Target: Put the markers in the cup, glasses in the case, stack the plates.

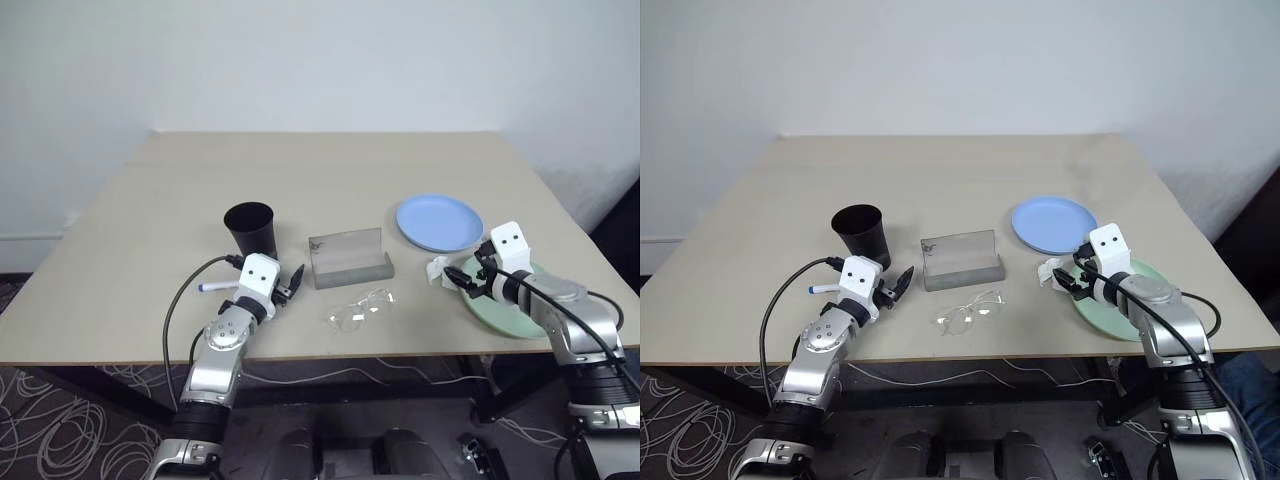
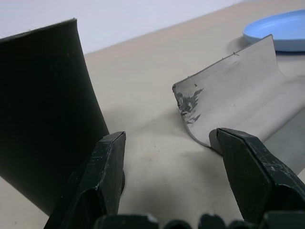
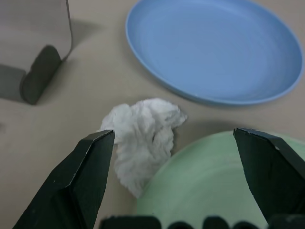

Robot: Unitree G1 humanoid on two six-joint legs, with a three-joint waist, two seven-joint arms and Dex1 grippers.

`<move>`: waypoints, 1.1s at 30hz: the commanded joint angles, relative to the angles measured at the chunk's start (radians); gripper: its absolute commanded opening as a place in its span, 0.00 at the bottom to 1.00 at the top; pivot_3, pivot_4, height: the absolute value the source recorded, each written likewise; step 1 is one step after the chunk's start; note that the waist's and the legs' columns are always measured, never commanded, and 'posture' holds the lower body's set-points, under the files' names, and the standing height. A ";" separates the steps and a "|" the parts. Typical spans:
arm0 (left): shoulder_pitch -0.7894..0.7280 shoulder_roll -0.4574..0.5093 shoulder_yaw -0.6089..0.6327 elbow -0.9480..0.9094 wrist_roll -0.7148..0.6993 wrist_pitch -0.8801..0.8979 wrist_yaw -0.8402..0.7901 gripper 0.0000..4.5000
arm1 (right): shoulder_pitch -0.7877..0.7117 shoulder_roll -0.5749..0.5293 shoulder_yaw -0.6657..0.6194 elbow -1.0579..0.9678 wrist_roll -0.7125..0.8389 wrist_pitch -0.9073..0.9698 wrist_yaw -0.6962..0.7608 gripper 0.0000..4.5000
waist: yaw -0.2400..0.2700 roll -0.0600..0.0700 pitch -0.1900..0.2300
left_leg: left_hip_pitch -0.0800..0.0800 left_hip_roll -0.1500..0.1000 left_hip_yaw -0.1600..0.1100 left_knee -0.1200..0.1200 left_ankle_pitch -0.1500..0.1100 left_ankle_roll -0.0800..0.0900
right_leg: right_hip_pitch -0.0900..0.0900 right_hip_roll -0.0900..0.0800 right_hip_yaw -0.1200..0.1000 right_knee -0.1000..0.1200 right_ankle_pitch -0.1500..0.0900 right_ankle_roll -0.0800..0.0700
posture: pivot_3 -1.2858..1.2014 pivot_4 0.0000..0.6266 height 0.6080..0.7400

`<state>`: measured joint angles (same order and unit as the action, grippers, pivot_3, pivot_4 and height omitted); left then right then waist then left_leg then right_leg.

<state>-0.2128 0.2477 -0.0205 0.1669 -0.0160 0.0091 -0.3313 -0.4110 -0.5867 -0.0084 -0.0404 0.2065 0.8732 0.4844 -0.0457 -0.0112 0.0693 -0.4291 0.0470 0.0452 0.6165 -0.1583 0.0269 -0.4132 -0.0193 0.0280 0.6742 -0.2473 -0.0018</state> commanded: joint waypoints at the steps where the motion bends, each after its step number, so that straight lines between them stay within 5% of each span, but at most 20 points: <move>1: -0.034 -0.004 -0.003 -0.018 -0.004 -0.013 -0.003 0.70 | -0.035 -0.036 -0.009 -0.096 0.028 0.146 0.012 0.97 | 0.001 0.000 0.000 | 0.000 0.000 0.000 0.000 0.000 0.000 | 0.000 0.000 0.000 0.000 0.000 0.000 | 0.52 0.00 0.99; 28: -0.034 -0.033 -0.009 0.009 -0.001 -0.030 0.001 0.70 | -0.018 -0.059 0.132 -0.148 -0.003 0.334 -0.005 0.97 | 0.000 0.000 0.000 | -0.001 -0.002 -0.001 0.000 0.000 0.000 | 0.000 0.001 -0.001 -0.001 0.000 0.000 | 0.52 0.00 0.99; 33: -0.030 -0.034 -0.009 0.010 -0.001 -0.032 0.003 0.71 | -0.028 -0.059 0.157 -0.113 -0.042 0.313 -0.039 0.69 | 0.000 0.000 0.000 | -0.001 -0.002 -0.001 0.001 0.000 0.000 | 0.000 0.000 -0.001 -0.002 0.000 0.000 | 0.52 0.00 0.99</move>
<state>-0.2264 0.2163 -0.0311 0.1902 -0.0150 -0.0010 -0.3342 -0.4161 -0.6433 0.1535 -0.1506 0.1870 1.2027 0.4697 -0.0457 -0.0117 0.0693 -0.4298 0.0449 0.0446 0.6171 -0.1584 0.0269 -0.4128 -0.0188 0.0269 0.6727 -0.2474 -0.0016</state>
